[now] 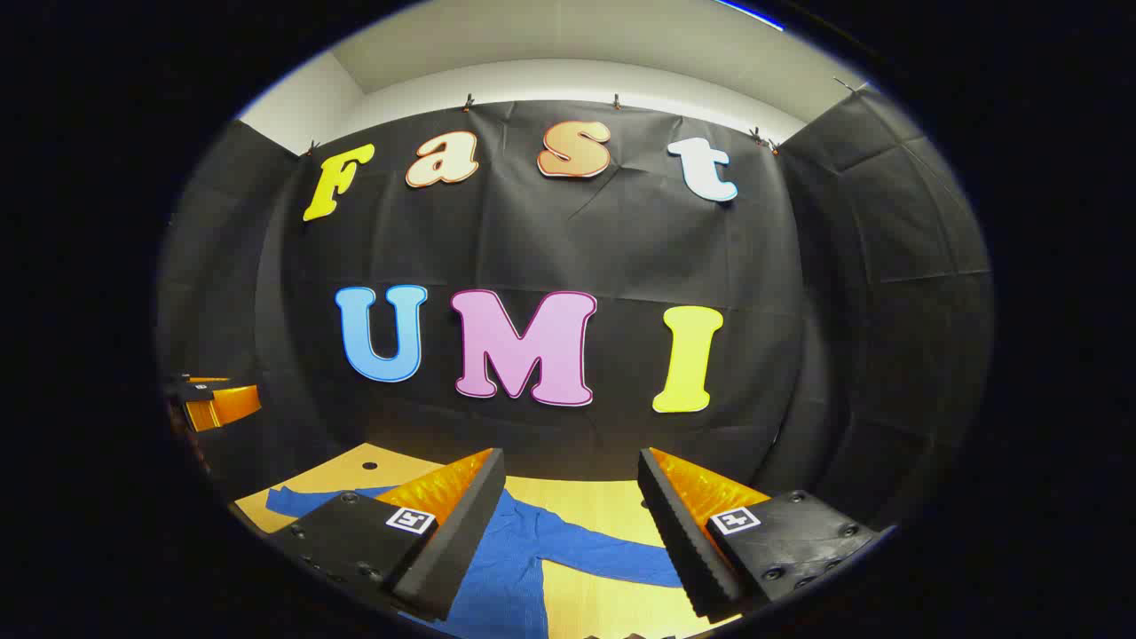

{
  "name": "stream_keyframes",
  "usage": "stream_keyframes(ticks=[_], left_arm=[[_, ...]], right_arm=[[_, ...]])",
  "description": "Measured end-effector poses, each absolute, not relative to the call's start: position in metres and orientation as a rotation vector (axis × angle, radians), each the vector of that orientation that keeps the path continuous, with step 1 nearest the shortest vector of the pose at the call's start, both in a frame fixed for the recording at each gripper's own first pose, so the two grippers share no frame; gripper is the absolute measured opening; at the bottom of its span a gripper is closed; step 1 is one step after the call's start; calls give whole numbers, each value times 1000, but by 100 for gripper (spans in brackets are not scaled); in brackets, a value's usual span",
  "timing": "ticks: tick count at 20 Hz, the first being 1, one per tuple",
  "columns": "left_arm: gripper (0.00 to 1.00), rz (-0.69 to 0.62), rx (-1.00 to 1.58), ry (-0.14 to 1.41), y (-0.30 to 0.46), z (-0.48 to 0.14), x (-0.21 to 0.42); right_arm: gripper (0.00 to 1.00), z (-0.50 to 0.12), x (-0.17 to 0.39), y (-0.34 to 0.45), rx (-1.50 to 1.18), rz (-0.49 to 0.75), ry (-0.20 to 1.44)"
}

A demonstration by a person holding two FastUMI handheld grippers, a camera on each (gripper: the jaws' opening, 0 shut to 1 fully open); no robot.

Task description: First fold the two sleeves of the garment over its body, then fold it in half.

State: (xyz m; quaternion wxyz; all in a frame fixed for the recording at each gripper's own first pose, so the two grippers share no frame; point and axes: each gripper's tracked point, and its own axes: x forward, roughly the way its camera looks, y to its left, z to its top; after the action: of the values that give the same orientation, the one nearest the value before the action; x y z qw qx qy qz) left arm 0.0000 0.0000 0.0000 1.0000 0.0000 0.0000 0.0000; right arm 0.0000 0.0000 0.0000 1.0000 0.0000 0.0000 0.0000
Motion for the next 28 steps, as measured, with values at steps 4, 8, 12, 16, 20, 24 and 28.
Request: stream_keyframes(ticks=[4,8,12,16,20,24,28], left_arm=[[75,-12,-1,-1,-2,-1,5],[75,-25,-18,11,-6,-4,9],[75,-27,-13,1,-7,-2,10],[75,-33,-6,-10,-12,1,9],[76,-42,-4,-11,-15,0,7],[75,-37,0,-12,-9,-3,5],[75,-10,-16,6,1,-15,3]], right_arm=[[96,-4,0,-5,-46,-18,16],[96,-6,-2,-5,-49,-18,29],[96,-4,-3,-10,-50,-25,27],[96,-7,-3,-14,-35,-21,42],[96,-10,2,-19,-22,-4,81],[96,-27,25,-40,0,-15,155],[97,-92,56,-85,109,-63,417]])
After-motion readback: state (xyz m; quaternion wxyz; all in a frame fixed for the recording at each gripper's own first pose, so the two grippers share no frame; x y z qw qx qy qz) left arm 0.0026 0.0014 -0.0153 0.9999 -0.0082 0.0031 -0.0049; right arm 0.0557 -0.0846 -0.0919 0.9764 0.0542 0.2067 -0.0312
